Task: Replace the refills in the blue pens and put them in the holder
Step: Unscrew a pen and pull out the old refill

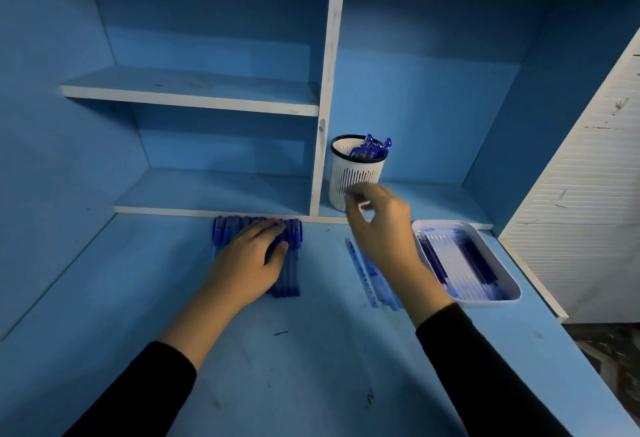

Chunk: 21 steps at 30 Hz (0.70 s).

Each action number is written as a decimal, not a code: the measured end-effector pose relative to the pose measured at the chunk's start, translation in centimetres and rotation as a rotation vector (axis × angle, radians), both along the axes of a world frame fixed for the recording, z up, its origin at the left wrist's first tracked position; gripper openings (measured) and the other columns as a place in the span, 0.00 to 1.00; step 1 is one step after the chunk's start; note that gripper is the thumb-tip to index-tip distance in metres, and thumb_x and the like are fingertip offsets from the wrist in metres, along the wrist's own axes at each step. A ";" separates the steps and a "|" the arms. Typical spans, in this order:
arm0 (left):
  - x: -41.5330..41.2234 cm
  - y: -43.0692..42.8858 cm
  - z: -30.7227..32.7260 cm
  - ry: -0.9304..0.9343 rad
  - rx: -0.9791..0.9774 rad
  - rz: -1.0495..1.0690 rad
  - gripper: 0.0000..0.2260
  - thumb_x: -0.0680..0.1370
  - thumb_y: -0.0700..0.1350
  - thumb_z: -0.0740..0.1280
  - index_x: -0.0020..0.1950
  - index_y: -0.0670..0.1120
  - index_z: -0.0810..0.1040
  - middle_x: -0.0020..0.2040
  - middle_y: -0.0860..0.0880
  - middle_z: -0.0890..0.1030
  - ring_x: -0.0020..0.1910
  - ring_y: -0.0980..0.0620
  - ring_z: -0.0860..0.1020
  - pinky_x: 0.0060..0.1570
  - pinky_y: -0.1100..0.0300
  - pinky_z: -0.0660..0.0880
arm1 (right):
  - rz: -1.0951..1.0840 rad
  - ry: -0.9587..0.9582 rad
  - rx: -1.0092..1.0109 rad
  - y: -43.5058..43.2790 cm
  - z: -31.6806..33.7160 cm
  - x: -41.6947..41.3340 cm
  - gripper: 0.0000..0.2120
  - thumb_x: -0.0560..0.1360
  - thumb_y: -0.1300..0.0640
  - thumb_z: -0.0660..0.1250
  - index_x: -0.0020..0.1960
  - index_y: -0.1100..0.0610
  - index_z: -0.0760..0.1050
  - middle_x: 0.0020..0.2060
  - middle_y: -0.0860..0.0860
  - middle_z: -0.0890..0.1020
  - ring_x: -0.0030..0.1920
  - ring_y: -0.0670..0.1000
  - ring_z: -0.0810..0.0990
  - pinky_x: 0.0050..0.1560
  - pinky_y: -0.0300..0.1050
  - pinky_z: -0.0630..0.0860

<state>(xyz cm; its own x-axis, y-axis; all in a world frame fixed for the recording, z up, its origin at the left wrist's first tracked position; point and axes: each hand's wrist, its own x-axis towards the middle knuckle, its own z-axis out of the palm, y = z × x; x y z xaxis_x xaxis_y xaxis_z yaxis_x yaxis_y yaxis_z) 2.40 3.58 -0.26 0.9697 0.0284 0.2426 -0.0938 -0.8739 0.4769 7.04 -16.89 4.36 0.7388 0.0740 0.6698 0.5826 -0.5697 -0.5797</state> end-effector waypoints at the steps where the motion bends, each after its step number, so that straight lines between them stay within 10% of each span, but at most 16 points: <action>1: -0.4 0.3 0.0 0.003 -0.002 0.006 0.19 0.83 0.52 0.59 0.74 0.52 0.70 0.75 0.56 0.66 0.75 0.55 0.63 0.69 0.56 0.64 | 0.037 0.098 0.012 0.5 -0.9 -1.0 0.05 0.75 0.64 0.67 0.49 0.59 0.81 0.42 0.50 0.83 0.39 0.46 0.78 0.43 0.30 0.73; 6: -2.5 1.0 -0.7 0.041 0.025 -0.015 0.20 0.83 0.54 0.57 0.75 0.55 0.67 0.77 0.58 0.63 0.76 0.56 0.60 0.71 0.56 0.62 | 0.180 0.466 -0.067 1.7 -4.0 -3.2 0.09 0.76 0.61 0.68 0.55 0.57 0.81 0.45 0.48 0.83 0.41 0.41 0.78 0.46 0.27 0.72; 21: -3.4 1.0 -1.9 0.037 0.080 -0.083 0.30 0.77 0.62 0.47 0.76 0.52 0.66 0.78 0.57 0.62 0.77 0.55 0.58 0.74 0.58 0.56 | 0.222 0.489 -0.204 3.2 -4.8 -3.6 0.11 0.73 0.63 0.69 0.54 0.53 0.82 0.43 0.49 0.74 0.41 0.41 0.73 0.44 0.22 0.66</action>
